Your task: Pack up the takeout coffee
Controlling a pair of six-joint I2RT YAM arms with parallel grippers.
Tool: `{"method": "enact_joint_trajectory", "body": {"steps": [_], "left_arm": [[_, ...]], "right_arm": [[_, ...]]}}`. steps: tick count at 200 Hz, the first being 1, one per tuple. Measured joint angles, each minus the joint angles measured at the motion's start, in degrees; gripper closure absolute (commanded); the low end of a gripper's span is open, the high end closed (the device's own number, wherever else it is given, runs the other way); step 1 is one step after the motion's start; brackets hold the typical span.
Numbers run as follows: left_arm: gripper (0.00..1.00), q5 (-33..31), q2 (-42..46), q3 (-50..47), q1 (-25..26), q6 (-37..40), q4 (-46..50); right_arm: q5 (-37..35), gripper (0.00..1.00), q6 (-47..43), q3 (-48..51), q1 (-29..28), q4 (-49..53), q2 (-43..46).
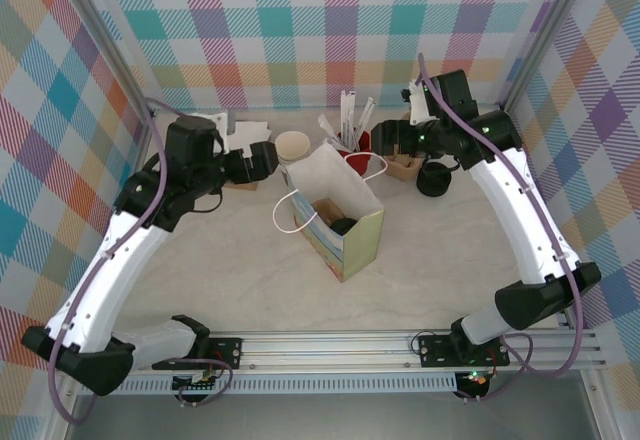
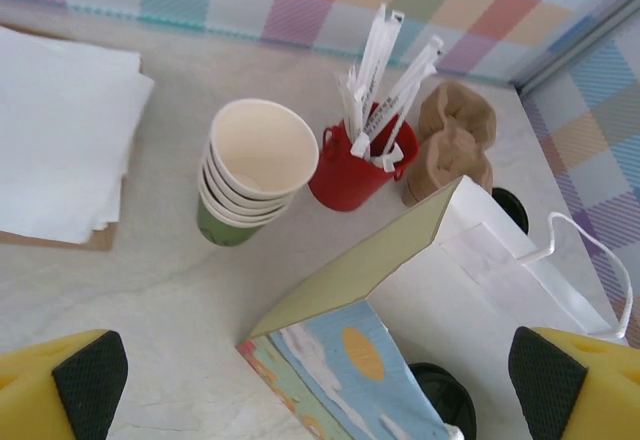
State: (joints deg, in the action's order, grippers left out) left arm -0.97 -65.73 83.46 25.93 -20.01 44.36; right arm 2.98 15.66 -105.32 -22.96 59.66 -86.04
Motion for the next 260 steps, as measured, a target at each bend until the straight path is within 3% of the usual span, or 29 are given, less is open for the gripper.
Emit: {"method": "enact_joint_trajectory", "body": {"steps": [67,123,204,260], "left_arm": [[0.0,-9.6,8.9,-5.7,0.0,1.7,1.0],[0.0,-15.6,12.5,-7.7,-0.2,2.0,2.8],[0.0,-18.6,13.0,-8.3,-0.2,2.1,3.8],[0.0,-19.1,12.1,-8.6,-0.2,2.1,3.5]], "right_arm": [[5.5,0.28,2.4,1.3,6.3,-10.4,-8.6],[12.5,0.28,3.5,-5.5,7.4,-14.2,-20.6],[19.0,0.31,6.7,-19.4,6.8,-16.0,-35.2],[18.9,0.43,7.5,-24.8,5.3,-14.5,-40.3]]}}
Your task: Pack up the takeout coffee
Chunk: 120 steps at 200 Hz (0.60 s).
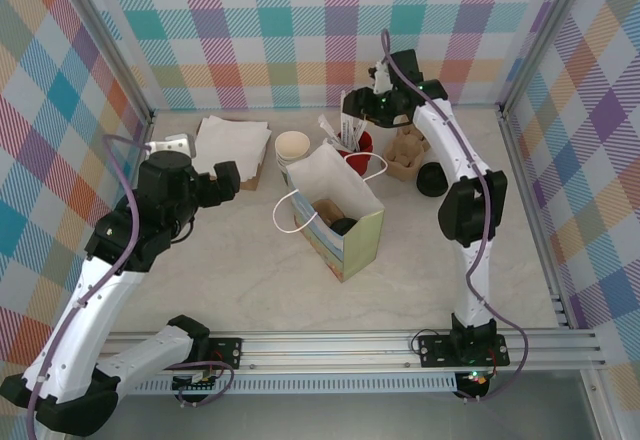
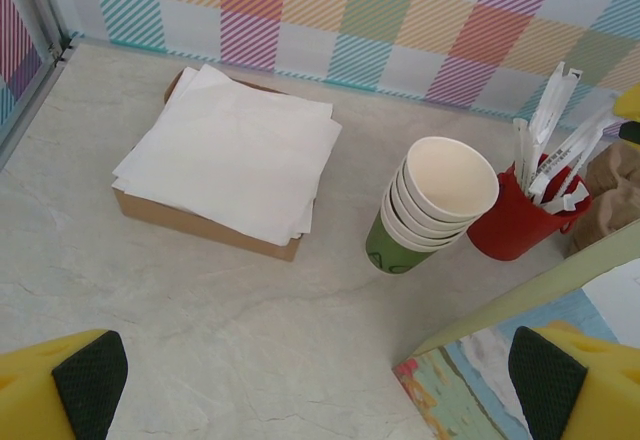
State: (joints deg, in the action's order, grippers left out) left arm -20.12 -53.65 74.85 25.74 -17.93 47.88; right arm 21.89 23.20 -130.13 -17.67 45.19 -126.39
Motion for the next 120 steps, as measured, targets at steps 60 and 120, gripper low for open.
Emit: {"method": "enact_joint_trajectory", "body": {"steps": [60,120], "left_arm": [[0.0,0.0,-0.3,-0.8,0.0,0.2,0.0],[0.0,0.0,-0.3,-0.9,0.0,0.2,0.0]], "right_arm": [[-0.3,0.6,0.0,-5.4,-0.7,1.7,-3.8],[-0.8,0.85,-0.1,-6.9,-0.8,3.1,-5.0]]}}
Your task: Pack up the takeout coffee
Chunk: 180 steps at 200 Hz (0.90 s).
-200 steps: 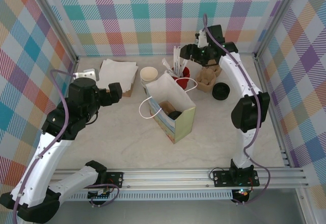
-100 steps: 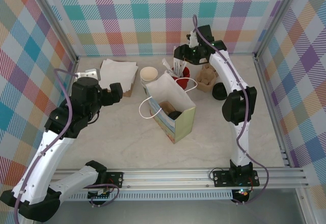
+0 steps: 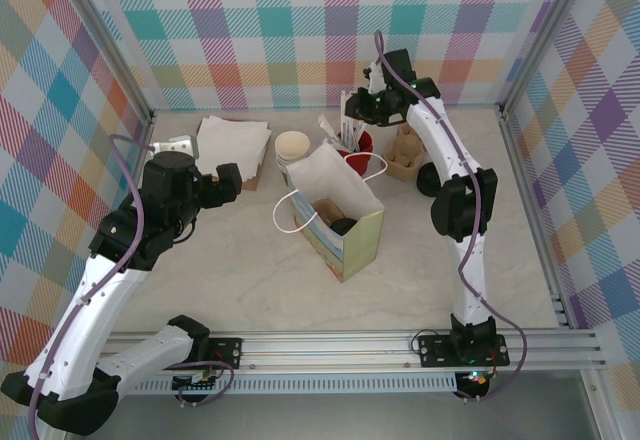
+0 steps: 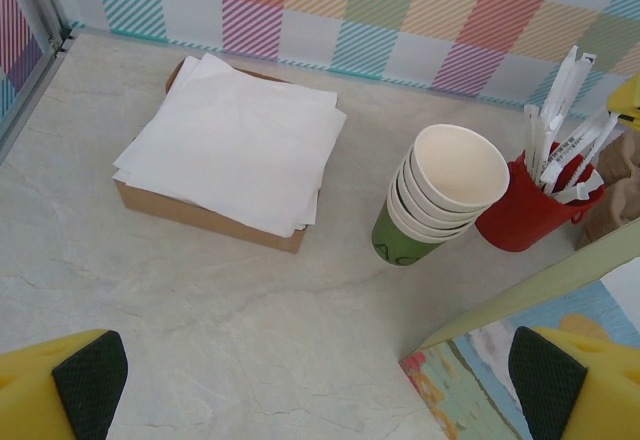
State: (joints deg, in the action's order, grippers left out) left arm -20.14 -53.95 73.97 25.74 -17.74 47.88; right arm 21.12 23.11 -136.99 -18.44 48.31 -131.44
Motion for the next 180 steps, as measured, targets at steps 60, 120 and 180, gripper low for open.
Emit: {"method": "enact_joint_trajectory", "body": {"steps": [60,120,180], "left_arm": [[0.0,0.0,-0.2,-0.8,0.0,0.0,-0.2],[0.0,0.1,-0.3,-1.3,0.0,0.0,-0.2],[0.0,1.2,-0.3,-1.5,0.0,-0.8,-1.4]], "right_arm": [[-1.4,0.94,-1.2,-4.3,0.0,2.7,-0.1],[-2.2,0.95,-1.9,-7.0,0.0,5.1,-0.1],[-3.1,0.95,-2.8,-7.0,0.0,7.5,2.9]]}}
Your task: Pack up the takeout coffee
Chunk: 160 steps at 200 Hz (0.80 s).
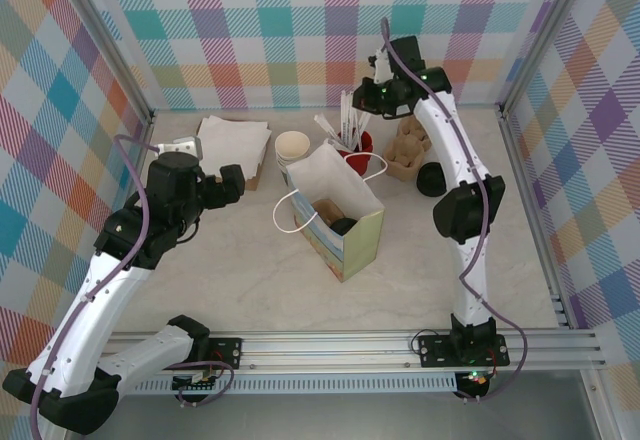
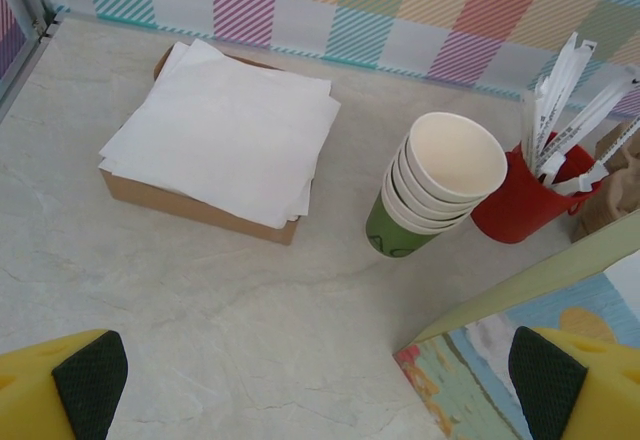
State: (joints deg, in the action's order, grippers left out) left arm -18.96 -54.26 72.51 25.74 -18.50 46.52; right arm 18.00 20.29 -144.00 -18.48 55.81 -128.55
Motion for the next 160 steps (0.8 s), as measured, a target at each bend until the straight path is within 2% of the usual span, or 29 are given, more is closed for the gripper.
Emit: {"method": "enact_joint_trajectory", "body": {"steps": [64,160], "left_arm": [[0.0,0.9,0.9,-1.0,0.0,-1.6,-1.8],[0.0,4.1,-0.7,-1.0,0.0,-3.9,-2.8]], "right_arm": [[-0.7,0.95,-0.5,-0.8,0.0,1.3,9.0],[-0.5,0.95,-0.6,-0.9,0.0,2.6,18.0]]}}
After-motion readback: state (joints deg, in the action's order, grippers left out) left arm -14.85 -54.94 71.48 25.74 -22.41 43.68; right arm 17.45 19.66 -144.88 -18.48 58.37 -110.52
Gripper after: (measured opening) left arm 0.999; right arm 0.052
